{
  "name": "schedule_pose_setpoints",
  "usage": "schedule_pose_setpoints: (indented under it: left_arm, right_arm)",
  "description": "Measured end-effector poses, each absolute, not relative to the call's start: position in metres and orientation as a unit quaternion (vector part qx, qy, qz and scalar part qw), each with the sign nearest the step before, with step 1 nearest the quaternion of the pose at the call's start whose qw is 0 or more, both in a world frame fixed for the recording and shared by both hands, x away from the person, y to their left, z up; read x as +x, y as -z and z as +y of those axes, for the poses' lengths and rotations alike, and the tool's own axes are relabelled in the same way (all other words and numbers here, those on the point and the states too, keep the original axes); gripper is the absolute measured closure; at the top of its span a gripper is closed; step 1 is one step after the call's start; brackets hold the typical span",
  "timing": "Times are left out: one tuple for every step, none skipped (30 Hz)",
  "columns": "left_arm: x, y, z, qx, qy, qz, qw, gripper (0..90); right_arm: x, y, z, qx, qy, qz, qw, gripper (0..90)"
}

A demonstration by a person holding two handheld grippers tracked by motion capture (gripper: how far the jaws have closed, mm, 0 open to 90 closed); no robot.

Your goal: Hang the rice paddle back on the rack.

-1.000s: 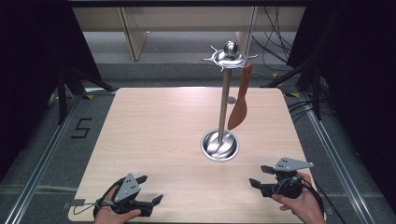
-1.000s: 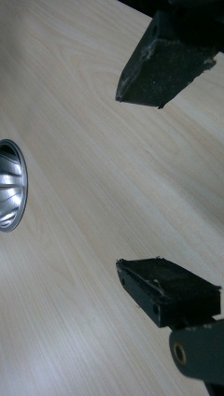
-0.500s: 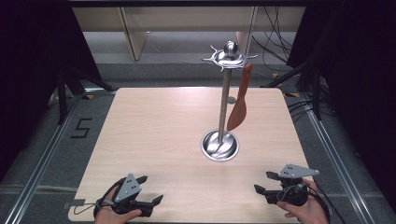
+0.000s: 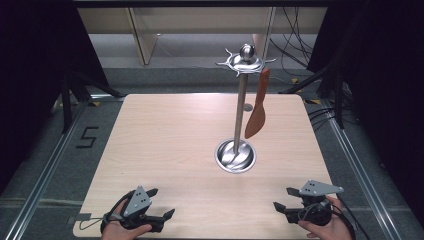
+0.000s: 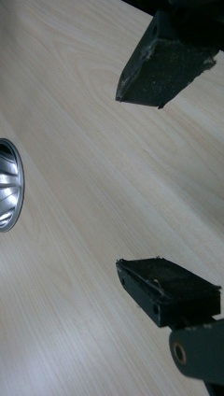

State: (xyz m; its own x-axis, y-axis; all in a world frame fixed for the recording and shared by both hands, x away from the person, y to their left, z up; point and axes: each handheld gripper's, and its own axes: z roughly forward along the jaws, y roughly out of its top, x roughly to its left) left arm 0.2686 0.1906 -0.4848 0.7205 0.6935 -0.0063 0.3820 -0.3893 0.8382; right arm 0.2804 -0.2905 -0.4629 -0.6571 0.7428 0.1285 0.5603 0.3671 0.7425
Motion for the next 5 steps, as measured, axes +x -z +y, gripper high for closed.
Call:
schedule_pose_setpoints:
  left_arm:
    - [0.2683,0.4849,0.1903,0.814,-0.175,0.331,0.444,14.9]
    - [0.2681,0.4851,0.1903,0.813,-0.176,0.332,0.444,14.9]
    - [0.2682,0.485,0.1906,0.814,-0.177,0.333,0.441,14.9]
    - [0.2687,0.4852,0.1908,0.815,-0.176,0.332,0.442,14.9]
    - [0.2677,0.4867,0.1888,0.806,-0.168,0.347,0.449,14.9]
  right_arm:
    - [0.2803,0.4629,-0.2909,0.398,-0.396,0.82,0.114,29.2]
    - [0.2802,0.4627,-0.291,0.398,-0.396,0.819,0.114,29.2]
    - [0.2803,0.4629,-0.2913,0.397,-0.398,0.819,0.116,29.3]
    - [0.2803,0.4629,-0.2914,0.397,-0.398,0.819,0.116,29.2]
    - [0.2801,0.4627,-0.2914,0.398,-0.4,0.818,0.114,29.2]
